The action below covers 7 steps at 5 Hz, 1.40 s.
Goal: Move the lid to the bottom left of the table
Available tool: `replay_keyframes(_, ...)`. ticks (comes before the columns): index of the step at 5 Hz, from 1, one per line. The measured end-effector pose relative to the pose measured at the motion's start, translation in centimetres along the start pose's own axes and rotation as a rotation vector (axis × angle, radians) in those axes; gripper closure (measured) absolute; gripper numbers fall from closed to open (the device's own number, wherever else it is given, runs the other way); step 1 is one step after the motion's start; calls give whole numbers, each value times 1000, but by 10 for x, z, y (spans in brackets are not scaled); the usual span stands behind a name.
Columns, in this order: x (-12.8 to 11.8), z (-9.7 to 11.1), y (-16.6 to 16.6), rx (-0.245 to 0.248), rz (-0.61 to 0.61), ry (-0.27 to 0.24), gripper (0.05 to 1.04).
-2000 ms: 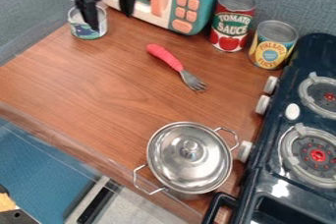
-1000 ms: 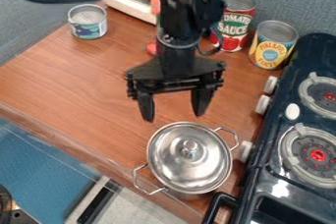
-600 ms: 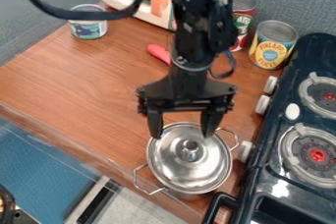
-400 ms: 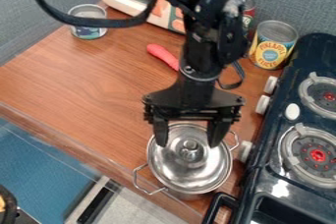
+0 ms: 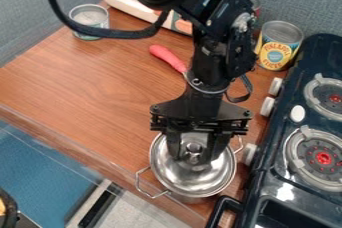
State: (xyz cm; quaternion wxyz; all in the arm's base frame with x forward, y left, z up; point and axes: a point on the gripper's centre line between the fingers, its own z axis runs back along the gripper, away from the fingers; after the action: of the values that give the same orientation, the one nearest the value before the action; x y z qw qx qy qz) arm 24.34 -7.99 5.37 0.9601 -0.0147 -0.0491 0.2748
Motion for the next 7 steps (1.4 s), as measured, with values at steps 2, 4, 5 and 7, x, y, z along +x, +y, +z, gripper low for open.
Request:
replay_keyframes(2, -3, -1, 3, 6, 3, -32, 802)
replay_keyframes(4, -1, 8, 9, 14, 15, -30, 802)
replay_keyframes(5, 16, 29, 12, -44, 76, -44, 802)
replay_keyframes(7, 56, 59, 53, -100, 279, -105, 802)
